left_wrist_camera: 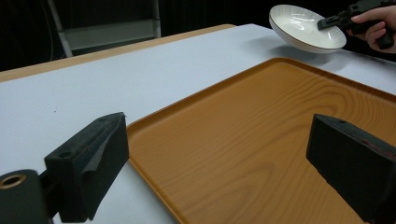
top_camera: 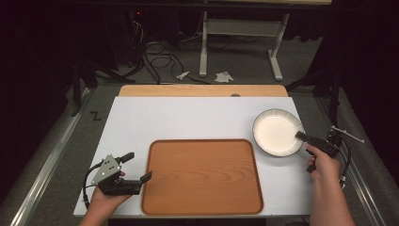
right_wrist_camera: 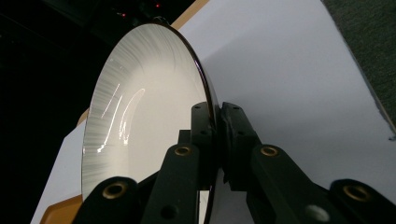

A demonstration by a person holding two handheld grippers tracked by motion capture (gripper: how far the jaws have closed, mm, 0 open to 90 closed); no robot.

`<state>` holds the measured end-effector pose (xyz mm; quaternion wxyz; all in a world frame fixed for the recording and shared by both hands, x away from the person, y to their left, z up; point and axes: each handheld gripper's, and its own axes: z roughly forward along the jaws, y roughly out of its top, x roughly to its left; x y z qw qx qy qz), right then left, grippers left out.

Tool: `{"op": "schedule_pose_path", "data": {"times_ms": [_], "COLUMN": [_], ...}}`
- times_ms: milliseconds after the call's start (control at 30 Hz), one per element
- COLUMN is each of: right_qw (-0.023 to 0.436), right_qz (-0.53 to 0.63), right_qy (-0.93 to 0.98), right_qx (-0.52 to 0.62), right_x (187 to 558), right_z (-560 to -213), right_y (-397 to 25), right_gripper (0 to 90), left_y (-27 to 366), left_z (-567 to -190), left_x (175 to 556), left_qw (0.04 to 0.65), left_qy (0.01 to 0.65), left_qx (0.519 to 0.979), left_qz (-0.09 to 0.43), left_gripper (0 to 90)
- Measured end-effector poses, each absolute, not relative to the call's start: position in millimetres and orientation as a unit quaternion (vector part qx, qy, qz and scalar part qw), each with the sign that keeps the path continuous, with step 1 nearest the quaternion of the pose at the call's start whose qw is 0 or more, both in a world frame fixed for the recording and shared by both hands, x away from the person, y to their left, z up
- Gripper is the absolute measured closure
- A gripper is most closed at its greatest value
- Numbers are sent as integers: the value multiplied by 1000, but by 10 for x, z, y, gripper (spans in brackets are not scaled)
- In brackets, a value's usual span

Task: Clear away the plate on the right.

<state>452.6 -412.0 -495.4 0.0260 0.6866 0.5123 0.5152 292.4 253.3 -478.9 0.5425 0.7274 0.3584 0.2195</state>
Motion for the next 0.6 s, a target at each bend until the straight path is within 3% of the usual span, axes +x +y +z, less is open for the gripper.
{"op": "schedule_pose_path", "data": {"times_ms": [367,600], "right_qw": [31,27], "right_qz": [527,531], "right_qy": [519,525], "right_qx": [672,665], "right_x": [4362,4294], "right_z": [-4712,-4657], "right_y": [-3921,-3750], "right_gripper": [857,857], "left_y": [2551,2561], "left_z": [-4764,-4734], "left_x": [2904,2895], "left_qw": [555,551], "left_qy": [346,342], "left_qx": [724,722], "left_qz": [216,241], "left_gripper": [66,35]}}
